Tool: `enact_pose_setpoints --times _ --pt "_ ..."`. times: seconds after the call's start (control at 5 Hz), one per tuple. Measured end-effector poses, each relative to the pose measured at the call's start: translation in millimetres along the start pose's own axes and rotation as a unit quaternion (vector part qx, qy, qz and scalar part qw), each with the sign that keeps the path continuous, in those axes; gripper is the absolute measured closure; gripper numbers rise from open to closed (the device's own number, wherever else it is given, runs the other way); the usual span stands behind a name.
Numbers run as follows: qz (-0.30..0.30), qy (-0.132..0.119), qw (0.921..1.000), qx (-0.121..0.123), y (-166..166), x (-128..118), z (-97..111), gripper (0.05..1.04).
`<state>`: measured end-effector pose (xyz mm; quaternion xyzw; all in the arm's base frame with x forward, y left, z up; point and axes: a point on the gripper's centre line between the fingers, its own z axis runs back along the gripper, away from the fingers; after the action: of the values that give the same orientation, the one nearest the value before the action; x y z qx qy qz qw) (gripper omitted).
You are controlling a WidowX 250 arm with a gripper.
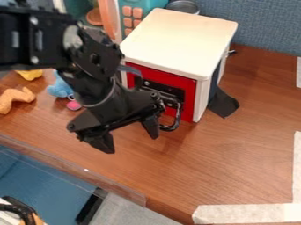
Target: Open the drawer
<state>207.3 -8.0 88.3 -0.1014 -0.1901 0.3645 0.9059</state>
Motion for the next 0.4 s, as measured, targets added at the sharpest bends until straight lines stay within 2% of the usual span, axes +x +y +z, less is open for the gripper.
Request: enact_pose_setpoints --times 0.2,0.4 --pt "0.072 -0.038 0.9966 0.013 1.5 5.4 -8.1 0.084" --pt "0.113 -0.065 0.9911 0.025 2.7 12.0 -16.4 0.084"
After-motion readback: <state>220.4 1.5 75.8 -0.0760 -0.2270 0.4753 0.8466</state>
